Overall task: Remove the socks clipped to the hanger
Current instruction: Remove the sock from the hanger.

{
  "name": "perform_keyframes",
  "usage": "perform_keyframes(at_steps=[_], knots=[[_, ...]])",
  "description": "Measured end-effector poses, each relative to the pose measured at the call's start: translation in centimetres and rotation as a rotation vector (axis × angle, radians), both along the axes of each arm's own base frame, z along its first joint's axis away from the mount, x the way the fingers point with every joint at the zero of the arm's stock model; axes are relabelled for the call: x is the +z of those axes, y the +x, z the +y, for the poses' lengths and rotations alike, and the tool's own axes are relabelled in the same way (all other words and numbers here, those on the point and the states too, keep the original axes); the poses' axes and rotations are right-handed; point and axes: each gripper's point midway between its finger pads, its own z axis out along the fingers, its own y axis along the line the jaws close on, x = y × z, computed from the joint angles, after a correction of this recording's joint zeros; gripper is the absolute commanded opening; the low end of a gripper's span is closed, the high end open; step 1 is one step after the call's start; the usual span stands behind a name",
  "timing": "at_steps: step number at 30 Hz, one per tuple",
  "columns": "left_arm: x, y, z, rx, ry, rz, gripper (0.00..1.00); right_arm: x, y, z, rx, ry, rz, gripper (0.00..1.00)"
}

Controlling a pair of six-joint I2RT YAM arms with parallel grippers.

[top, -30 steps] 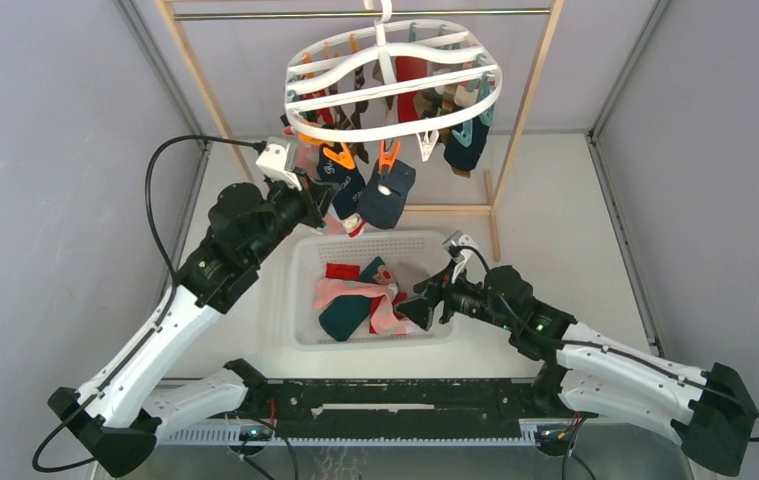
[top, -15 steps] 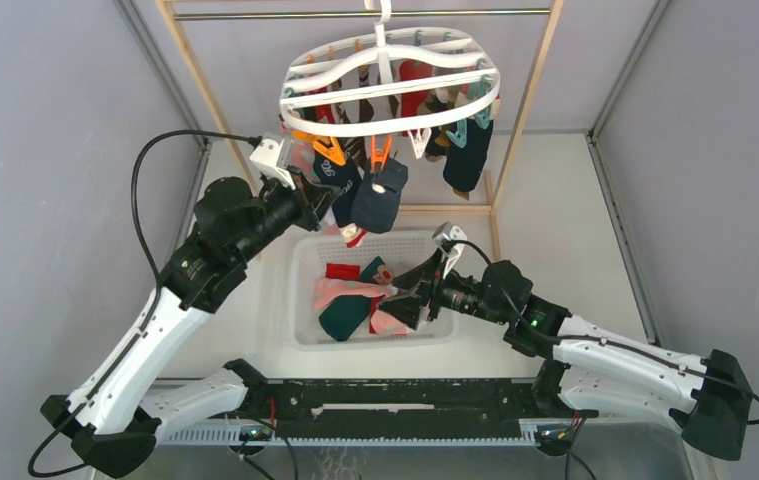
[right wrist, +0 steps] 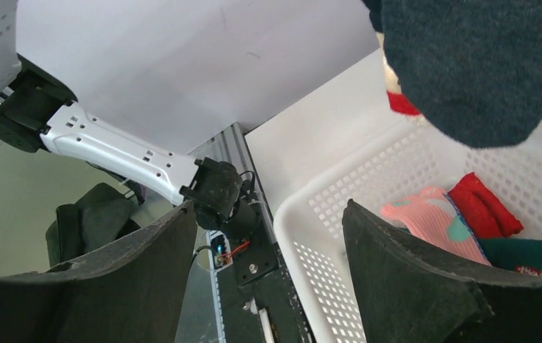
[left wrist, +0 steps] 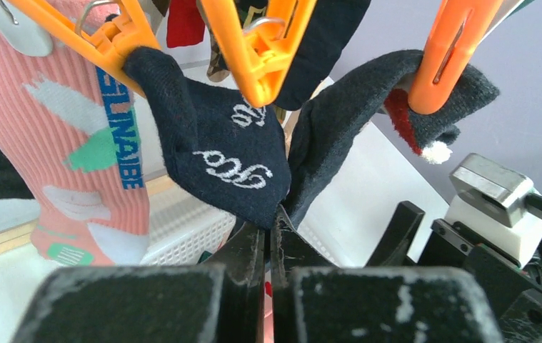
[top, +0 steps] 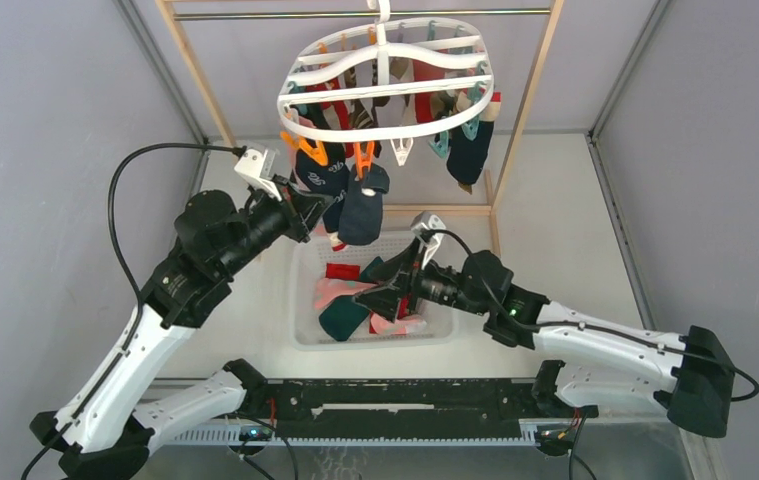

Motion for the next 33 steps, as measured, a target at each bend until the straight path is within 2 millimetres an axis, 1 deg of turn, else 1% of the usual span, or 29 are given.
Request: perform_keyframes(at_steps=[6,8,13,14,17,20,25,33], knots=[[-0.2,-0.5,0.1,-0.004,0.005,0.009,0.0,0.2,0.9,2.3,0.005,-0.011,0.006,0.81],[-0.3,-0.6,0.2,-0.003,0.007,0.012,0.0,1.0,0.9,3.1,0.02,-0.001,0.0,0.81],[-0.5,-0.8,0.4,-0.003,0.013,0.019,0.0,3.8,0.6,5.2,0.06,0.052,-0.038,0.82],[-0.5,-0.9,0.5,-0.003,0.014,0.02,0.0,4.0,0.6,5.5,0.064,0.056,-0.042,0.82],[-0.5,-1.0,0.5,-0.003,0.014,0.021,0.0,4.4,1.1,6.6,0.064,0.054,-0.054,0.83],[-0.6,-1.2,0.7,-0.004,0.017,0.025,0.0,4.1,2.0,7.5,0.044,0.037,-0.065,0.85],[-0.6,-1.6,1.0,0.0,0.018,0.025,0.0,3.3,3.5,7.8,-0.018,-0.005,-0.08,0.85],[-0.5,-1.9,1.3,0.002,0.016,0.022,0.0,1.8,6.9,6.2,-0.133,-0.072,-0.072,0.9]])
